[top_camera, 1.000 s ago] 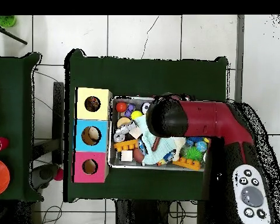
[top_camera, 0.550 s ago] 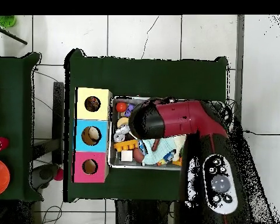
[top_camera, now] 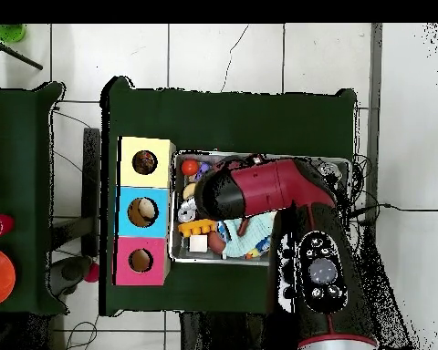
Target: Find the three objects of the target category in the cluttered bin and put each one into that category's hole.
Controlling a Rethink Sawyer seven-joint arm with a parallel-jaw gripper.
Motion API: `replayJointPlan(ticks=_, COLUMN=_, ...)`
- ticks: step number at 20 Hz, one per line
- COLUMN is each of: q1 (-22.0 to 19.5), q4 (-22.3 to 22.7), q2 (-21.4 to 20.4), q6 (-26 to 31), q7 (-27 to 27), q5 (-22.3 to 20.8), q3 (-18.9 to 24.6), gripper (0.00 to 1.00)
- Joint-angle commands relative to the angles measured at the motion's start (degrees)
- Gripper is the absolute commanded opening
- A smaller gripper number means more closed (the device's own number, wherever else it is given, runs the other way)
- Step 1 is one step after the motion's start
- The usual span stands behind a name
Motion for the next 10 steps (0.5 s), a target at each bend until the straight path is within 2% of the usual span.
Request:
replayJointPlan(ticks=1, q1=-1.6, q4=0.1, q2=3.0, q6=-1.2, q7=-1.1, q5=-4.7, q3=-0.5, gripper=0.00)
replayJointPlan(ticks=5, q1=-2.3, q4=-0.7, q2=2.6, q6=0.1, q7=-3.5, q5=-5.1, q3=0.5, gripper=0.00)
replayJointPlan(ticks=10, q1=-3.1, q4=-2.4, q2=3.2, q6=-0.5, q7=-3.6, q5=-6.2, q3=1.0, gripper=0.00)
